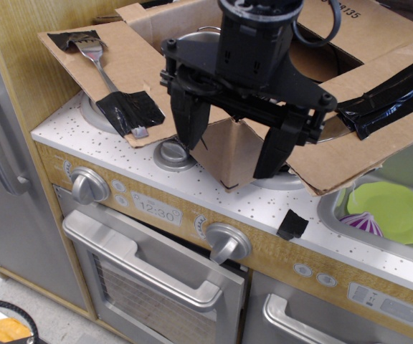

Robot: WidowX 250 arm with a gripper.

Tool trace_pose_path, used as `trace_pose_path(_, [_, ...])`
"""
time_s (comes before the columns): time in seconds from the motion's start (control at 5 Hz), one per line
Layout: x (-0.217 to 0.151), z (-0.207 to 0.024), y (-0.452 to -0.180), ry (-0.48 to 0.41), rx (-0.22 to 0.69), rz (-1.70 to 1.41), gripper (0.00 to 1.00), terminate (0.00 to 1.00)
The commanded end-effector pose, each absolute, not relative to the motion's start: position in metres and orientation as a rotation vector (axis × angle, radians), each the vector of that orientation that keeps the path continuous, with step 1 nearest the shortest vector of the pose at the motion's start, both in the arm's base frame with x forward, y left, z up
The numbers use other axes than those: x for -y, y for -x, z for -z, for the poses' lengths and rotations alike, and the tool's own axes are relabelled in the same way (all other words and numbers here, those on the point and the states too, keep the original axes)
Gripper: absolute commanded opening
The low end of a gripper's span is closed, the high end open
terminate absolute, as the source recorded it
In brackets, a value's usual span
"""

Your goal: Close large4fbox flaps

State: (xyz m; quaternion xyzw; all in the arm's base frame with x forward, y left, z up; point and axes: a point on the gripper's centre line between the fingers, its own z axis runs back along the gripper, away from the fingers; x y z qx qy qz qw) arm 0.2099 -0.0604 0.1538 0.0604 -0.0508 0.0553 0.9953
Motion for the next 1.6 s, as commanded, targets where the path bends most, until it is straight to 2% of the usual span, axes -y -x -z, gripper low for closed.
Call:
trace_pose_path(0.0, [0.06,-0.154,-0.21,-0.121,0.102,-0.111,1.0,0.0])
trace_pose_path(0.4, [0.067,-0.115,-0.202,-0.082,0.109,-0.151,1.0,0.0])
trace_pose_path(0.6, [0.062,-0.093,-0.203,-0.117,0.185,-0.148,1.0,0.0])
trace_pose_path(0.8, [0.044,-0.066,-0.209,-0.181,0.303,-0.107,1.0,0.0])
trace_pose_path(1.0, [0.026,-0.06,-0.217,-0.258,0.391,-0.076,1.0,0.0])
trace_pose_path(1.2, [0.008,-0.063,-0.23,-0.284,0.392,-0.047,1.0,0.0])
trace_pose_path(1.4, [-0.001,-0.087,-0.237,-0.354,0.374,-0.015,1.0,0.0])
